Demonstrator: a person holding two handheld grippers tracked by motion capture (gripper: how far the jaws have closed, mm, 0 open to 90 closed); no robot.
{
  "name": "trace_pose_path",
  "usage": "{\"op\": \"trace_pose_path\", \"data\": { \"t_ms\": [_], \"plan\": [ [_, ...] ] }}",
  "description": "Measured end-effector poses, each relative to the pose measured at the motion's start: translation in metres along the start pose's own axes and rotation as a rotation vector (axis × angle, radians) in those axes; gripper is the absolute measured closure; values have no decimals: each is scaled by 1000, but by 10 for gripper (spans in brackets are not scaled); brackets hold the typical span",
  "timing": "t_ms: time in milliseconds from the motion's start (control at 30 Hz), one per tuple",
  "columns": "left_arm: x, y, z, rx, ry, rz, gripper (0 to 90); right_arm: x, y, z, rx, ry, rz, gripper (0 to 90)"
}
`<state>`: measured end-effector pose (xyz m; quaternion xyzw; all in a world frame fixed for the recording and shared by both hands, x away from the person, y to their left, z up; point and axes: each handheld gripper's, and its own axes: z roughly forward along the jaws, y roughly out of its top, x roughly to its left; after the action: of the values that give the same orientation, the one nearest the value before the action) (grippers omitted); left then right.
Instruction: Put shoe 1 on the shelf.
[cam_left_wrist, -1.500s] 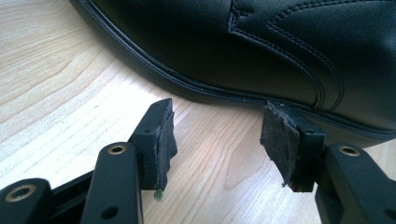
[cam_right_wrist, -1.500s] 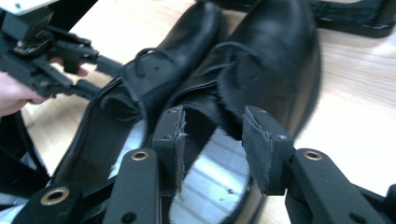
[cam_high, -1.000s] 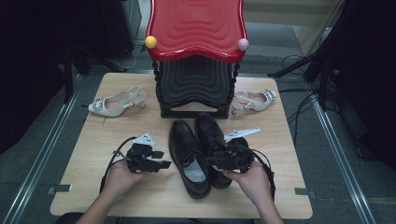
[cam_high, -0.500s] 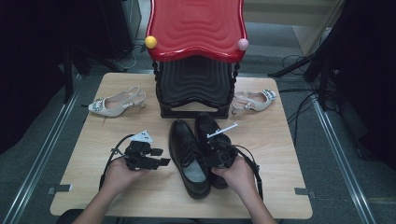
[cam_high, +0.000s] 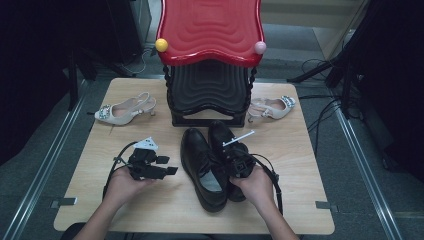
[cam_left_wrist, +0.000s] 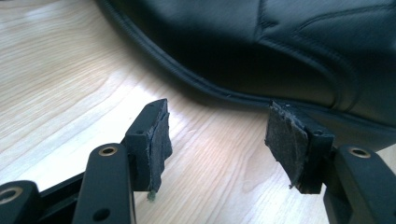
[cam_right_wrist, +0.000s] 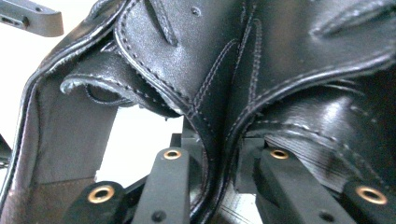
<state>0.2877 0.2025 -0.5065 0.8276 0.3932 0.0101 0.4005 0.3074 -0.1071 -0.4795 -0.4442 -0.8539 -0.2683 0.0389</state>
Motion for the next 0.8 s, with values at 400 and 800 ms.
{"op": "trace_pose_path", "data": {
  "t_ms": [400, 800],
  "plan": [
    [3, -1, -1, -4, 7, -10, 399, -19, -2, -20, -30, 53, 54, 832],
    [3, -1, 0, -4, 4, -13, 400, -7, 0, -61, -134, 202, 56, 832]
  ]
}}
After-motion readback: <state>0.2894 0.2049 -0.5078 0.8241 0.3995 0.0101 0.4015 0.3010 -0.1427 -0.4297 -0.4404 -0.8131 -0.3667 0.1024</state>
